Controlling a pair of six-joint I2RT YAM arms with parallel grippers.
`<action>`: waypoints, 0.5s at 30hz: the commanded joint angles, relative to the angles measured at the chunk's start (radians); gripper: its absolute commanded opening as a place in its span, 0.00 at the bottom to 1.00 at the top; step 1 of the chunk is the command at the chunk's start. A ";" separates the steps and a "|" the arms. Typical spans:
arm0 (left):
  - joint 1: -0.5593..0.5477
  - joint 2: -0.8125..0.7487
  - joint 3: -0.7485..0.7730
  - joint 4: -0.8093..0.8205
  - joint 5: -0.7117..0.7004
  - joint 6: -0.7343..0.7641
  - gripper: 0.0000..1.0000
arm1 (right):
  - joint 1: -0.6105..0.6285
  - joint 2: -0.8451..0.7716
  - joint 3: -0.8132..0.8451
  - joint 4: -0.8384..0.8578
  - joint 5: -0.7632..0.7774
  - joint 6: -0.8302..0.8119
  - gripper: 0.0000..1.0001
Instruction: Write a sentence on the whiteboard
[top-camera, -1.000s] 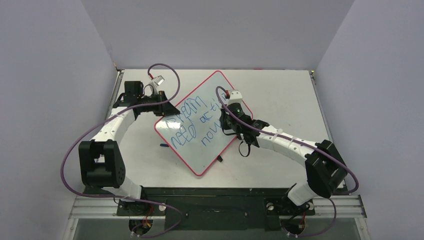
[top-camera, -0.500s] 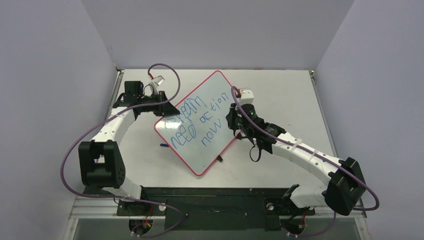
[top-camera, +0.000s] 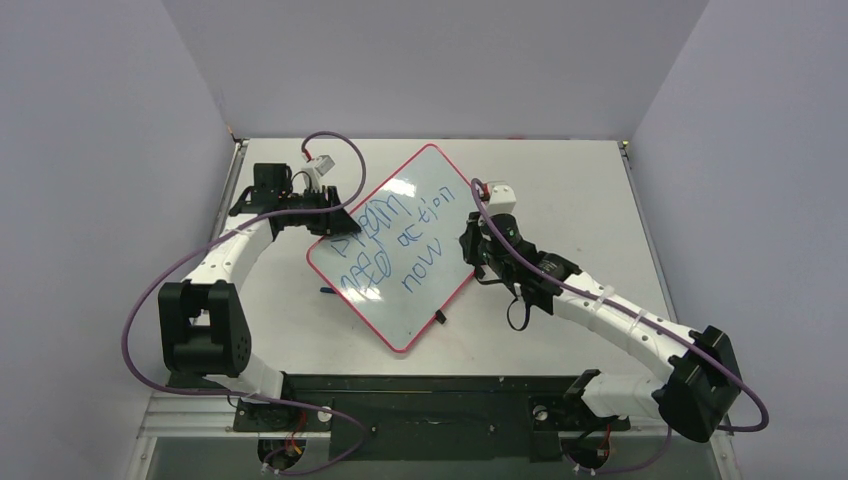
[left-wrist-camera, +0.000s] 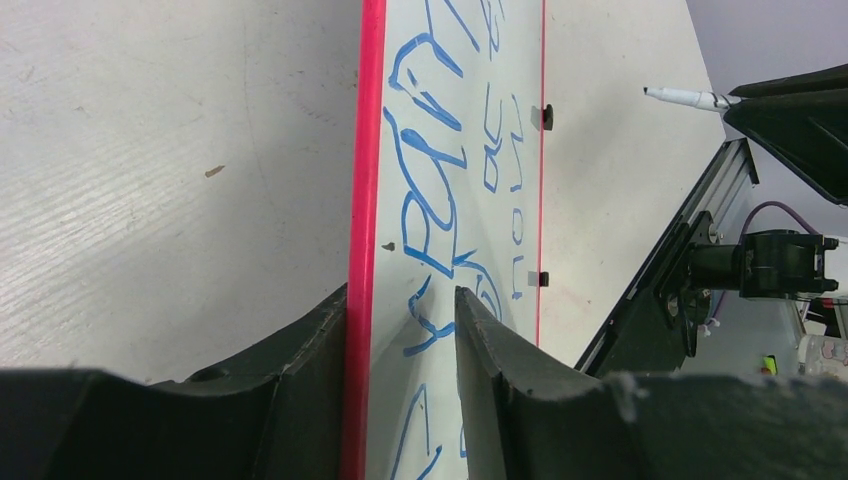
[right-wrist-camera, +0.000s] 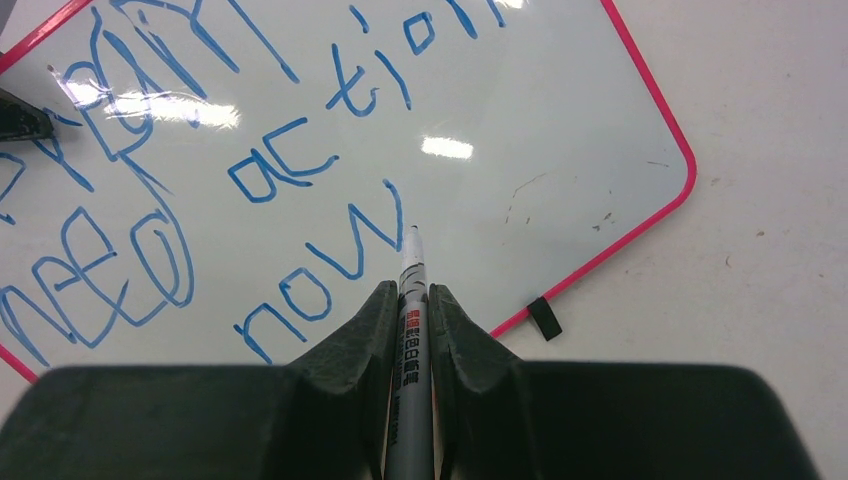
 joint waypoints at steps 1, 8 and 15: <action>-0.005 -0.044 0.017 0.023 0.024 0.022 0.38 | -0.007 -0.037 -0.009 0.013 0.026 0.012 0.00; 0.014 -0.059 0.019 0.095 0.034 -0.030 0.47 | -0.007 -0.050 -0.005 0.002 0.025 0.008 0.00; 0.034 -0.112 0.006 0.150 -0.012 -0.080 0.51 | -0.009 -0.072 0.009 -0.024 0.034 -0.005 0.00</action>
